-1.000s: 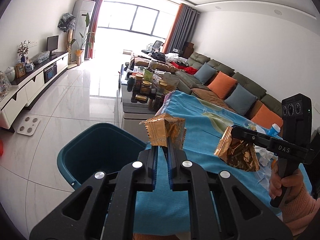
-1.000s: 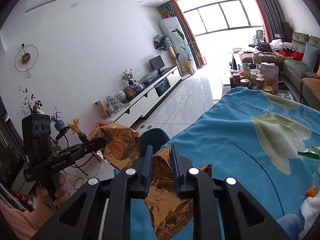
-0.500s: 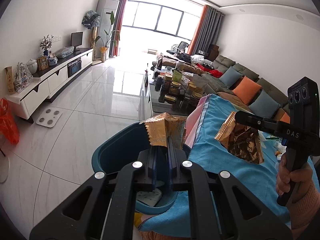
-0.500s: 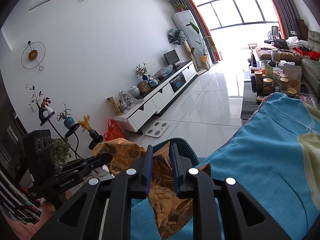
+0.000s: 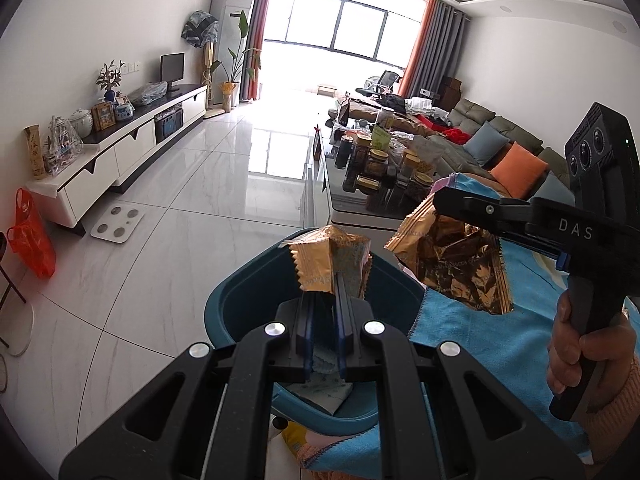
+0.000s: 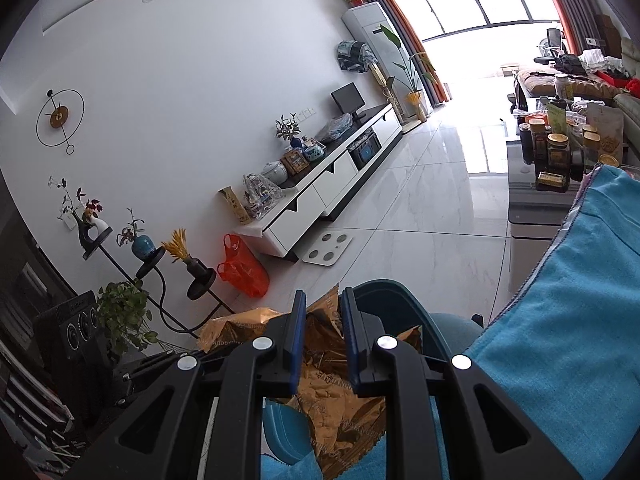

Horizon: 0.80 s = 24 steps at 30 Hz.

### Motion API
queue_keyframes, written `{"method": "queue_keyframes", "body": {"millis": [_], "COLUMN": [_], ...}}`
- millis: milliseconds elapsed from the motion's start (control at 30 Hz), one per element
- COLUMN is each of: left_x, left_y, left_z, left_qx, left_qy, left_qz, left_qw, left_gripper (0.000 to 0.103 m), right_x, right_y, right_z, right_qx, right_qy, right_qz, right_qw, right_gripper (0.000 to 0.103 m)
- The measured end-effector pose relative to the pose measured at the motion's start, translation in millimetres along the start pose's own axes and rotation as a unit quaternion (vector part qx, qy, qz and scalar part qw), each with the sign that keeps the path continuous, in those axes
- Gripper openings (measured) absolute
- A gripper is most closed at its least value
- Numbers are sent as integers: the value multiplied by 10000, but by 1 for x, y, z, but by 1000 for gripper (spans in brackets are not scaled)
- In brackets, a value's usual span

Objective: Collect trash
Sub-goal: 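Lift both held wrappers and carry them over the teal bin, then open both tools to drop the wrappers into the bin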

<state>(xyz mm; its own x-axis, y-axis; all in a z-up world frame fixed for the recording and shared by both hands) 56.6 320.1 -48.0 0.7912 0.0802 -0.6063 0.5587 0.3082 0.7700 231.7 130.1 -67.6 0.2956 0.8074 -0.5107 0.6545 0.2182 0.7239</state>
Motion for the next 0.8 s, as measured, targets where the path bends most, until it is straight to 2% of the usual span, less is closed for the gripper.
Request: {"method": "queue_keyframes", "body": {"millis": [433,567,667,733,800], "left_x": [42,61,73,79,85], "left_y": [1,1,-2,-6,-8], "left_z": [-5,-8,-14,-20,-21], "left_qx": [-96,-268,-437,-535,-579], "left_qy": [186,88,20,-41,-18], "left_qz": [-224,-323,-375,-419,-445], "left_qw": [9995,9991,9983,9977,9973], "left_gripper": [9,10,17,25,26], "right_x": [40,44,45,42,39], "right_y": [0,-1,-2,-2,-2], "right_z": [2,4,9,12,14], "right_qx": [188,232,329,384,421], "right_qy": [-74,-118,-121,-124,-135], "right_qz": [-353,-429,-447,-428,-411], "right_qw": [9992,9987,9984,9983,9982], "right_gripper": [18,29,31,31,31]}}
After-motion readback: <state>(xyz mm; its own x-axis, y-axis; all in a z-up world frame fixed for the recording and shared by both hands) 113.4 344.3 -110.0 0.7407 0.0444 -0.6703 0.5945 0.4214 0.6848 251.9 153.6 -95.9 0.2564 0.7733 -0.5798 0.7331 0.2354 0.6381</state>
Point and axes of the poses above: each gripper's, at about its wrist camera, not at the fingertips, and x roughly the way its jaws point, z to its right, y to its top, the point moved 1 cm from there along x, roughly the way its jaws point, and after that the axes turned 1 degree about -y, right-handed, at the moved point
